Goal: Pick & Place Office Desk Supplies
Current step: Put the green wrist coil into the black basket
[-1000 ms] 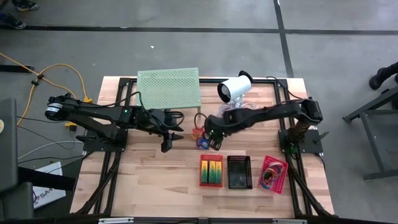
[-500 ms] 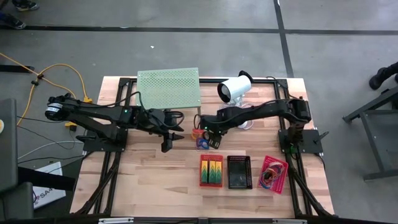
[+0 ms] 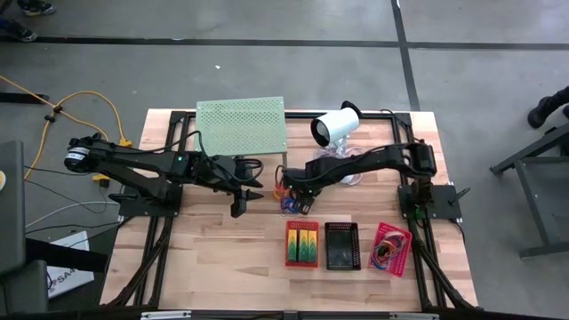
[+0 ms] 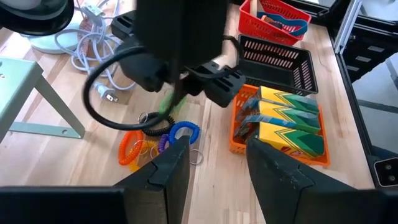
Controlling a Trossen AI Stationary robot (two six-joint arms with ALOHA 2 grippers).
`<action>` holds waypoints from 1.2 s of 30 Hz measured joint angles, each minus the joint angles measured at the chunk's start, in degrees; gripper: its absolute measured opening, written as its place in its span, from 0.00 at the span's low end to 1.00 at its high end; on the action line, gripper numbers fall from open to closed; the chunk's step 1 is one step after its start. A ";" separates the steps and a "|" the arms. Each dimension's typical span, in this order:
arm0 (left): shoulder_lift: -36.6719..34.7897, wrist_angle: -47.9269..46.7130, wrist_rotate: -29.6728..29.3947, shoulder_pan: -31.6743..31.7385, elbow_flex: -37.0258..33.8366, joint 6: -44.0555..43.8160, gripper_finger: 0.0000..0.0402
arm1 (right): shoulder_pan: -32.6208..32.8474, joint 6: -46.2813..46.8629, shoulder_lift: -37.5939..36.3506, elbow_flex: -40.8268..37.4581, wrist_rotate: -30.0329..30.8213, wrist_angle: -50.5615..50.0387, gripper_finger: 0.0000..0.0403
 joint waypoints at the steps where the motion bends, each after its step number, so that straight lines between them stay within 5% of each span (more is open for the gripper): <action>1: -0.01 0.00 -0.02 0.00 0.00 0.00 0.38 | 0.40 0.07 0.00 0.00 0.26 0.13 0.40; 36: 0.01 0.47 0.00 -0.01 0.00 0.00 0.38 | 1.95 2.93 4.46 -0.06 -2.31 1.88 0.40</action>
